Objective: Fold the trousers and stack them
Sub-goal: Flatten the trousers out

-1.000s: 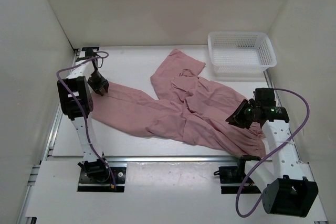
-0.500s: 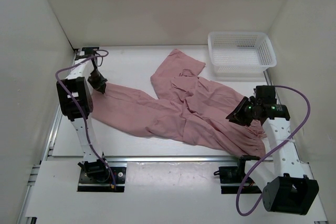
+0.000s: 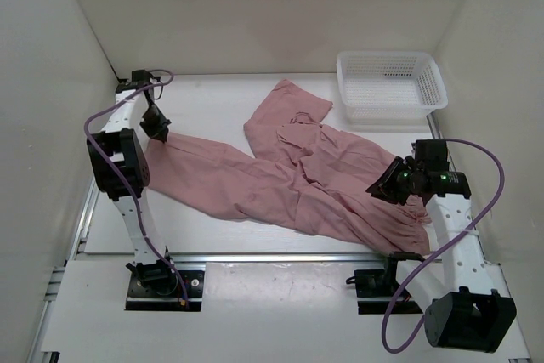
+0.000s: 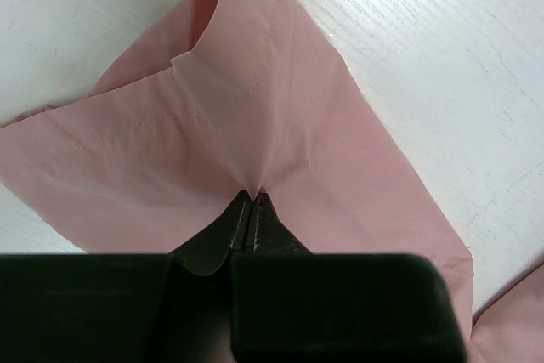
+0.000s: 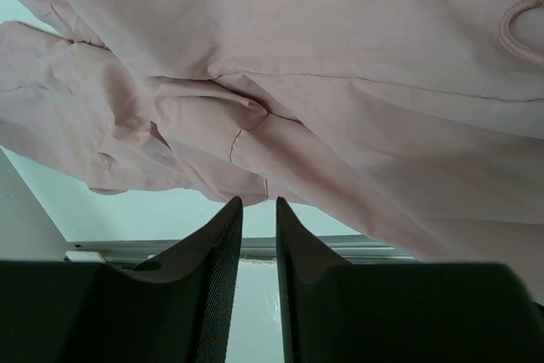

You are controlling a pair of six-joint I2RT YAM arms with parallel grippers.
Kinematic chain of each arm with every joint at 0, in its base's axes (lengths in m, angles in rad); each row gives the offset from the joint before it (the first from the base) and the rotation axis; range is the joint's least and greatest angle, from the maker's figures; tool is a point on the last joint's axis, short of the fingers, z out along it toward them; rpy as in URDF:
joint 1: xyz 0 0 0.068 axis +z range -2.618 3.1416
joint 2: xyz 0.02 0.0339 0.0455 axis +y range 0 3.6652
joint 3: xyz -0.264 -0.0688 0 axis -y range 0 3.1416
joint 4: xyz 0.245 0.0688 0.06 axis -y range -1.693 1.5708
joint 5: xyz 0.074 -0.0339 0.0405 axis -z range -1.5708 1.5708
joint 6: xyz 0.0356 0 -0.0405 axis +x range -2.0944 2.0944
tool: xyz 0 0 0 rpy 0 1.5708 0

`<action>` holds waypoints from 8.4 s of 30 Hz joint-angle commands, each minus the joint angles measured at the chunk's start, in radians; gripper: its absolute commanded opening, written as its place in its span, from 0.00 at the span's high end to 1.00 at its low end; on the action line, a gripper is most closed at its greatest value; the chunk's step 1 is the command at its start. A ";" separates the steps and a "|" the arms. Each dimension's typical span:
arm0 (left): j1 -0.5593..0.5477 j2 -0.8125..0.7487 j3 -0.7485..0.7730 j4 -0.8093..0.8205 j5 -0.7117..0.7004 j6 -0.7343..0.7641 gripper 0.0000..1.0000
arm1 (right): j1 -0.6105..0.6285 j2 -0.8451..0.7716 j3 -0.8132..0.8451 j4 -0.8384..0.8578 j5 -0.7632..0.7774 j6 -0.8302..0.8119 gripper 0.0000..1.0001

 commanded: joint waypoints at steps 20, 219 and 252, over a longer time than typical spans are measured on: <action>0.093 -0.393 0.237 -0.109 0.031 0.006 0.90 | -0.001 -0.175 -0.243 -0.166 -0.103 0.178 0.21; 0.052 -0.367 0.176 -0.051 0.246 0.142 0.15 | -0.228 0.011 0.368 -0.200 0.327 0.080 0.36; -0.403 0.518 0.799 0.001 0.335 0.047 0.00 | -0.172 0.980 0.507 0.179 0.305 0.106 0.55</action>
